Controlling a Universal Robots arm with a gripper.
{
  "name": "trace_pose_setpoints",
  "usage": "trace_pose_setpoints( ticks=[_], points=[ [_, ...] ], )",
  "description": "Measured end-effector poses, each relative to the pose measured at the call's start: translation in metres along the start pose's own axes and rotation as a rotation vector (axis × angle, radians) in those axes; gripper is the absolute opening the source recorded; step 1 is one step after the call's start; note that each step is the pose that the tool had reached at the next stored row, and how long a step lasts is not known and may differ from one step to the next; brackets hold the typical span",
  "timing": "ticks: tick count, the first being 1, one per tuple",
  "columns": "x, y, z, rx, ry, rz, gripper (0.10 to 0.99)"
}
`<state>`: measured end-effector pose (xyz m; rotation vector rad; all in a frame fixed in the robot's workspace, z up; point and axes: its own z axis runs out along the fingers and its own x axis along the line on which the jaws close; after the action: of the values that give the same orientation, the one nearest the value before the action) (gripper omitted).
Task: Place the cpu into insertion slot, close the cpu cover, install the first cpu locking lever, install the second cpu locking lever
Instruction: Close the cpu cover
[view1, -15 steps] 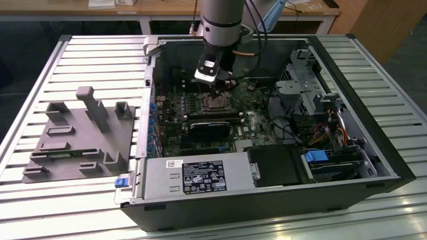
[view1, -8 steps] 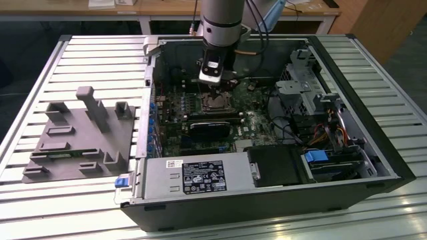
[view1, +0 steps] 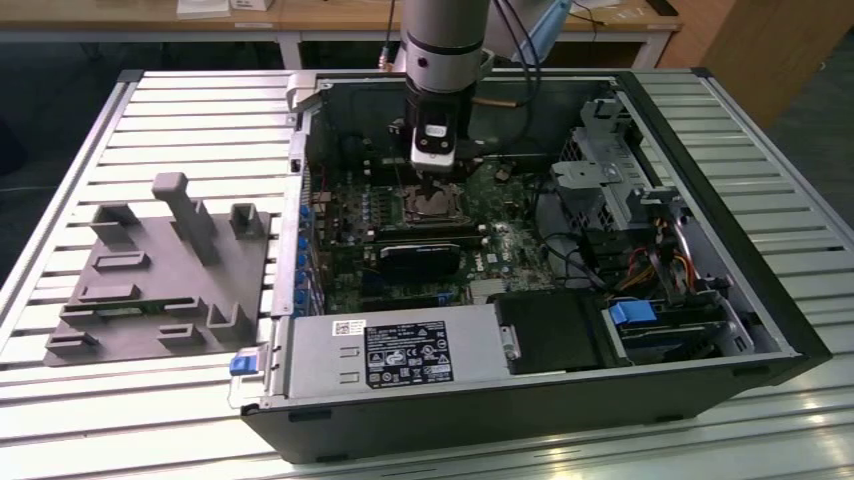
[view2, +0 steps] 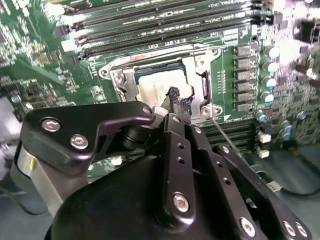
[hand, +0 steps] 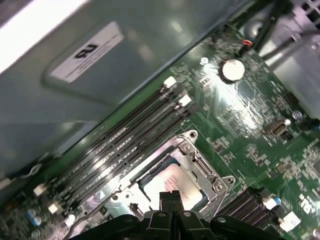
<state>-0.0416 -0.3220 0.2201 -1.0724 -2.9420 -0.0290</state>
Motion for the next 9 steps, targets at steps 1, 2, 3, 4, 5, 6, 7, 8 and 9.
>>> trace_pose_setpoints(
  ticks=[1, 2, 3, 4, 5, 6, 7, 8, 9],
  points=[
    [0.0, 0.0, 0.0, 0.0, 0.0002, -0.017, 0.102],
    [0.0, 0.0, 0.0, 0.001, 0.0005, -0.036, 0.102],
    [0.0, 0.0, 0.0, 0.001, 0.0008, -0.054, 0.102],
    [0.0, 0.0, 0.0, 0.001, 0.001, -0.071, 0.102],
    [0.0, 0.0, 0.0, 0.001, 0.0008, -0.085, 0.102],
    [0.0, 0.0, 0.0001, 0.0, -0.0002, -0.098, 0.102],
    [0.0, 0.0, 0.0001, -0.001, -0.0019, -0.11, 0.102],
    [0.0, 0.0, 0.0002, -0.003, -0.0041, -0.122, 0.102],
    [0.0, 0.0, 0.0002, -0.005, -0.0066, -0.132, 0.102]
  ],
)
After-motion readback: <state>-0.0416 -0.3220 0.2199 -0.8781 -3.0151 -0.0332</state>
